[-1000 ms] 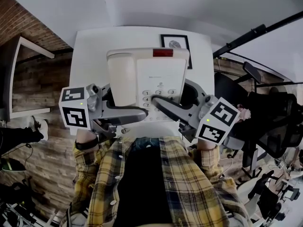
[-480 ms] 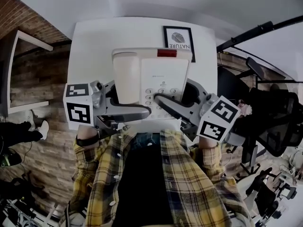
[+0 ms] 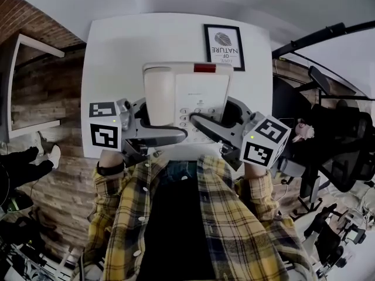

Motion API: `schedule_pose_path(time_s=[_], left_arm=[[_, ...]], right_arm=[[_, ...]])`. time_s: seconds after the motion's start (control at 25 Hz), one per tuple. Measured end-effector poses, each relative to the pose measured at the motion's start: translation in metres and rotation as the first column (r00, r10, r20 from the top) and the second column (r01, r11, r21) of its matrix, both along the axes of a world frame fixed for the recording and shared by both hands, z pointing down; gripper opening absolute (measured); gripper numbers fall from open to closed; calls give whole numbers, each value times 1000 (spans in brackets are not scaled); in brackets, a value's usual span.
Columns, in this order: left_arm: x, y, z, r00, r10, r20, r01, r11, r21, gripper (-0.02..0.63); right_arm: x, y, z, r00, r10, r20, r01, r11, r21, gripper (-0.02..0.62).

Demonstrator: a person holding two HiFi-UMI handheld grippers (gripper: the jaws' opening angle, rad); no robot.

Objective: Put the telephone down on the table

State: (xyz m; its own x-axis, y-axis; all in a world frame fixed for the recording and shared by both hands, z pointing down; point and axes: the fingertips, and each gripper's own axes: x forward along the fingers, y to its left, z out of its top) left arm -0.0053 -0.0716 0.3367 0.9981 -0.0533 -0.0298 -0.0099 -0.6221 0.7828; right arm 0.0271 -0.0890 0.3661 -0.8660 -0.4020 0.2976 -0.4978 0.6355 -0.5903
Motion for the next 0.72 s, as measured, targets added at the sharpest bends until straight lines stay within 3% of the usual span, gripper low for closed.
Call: schedule_pose_path(time_s=[0.72], left_arm=[[17,-2,79,998,32,56,-29,998,-63,439]], right_arm=[[15,3,85,1000,27,-7,-28,986,-165,293]])
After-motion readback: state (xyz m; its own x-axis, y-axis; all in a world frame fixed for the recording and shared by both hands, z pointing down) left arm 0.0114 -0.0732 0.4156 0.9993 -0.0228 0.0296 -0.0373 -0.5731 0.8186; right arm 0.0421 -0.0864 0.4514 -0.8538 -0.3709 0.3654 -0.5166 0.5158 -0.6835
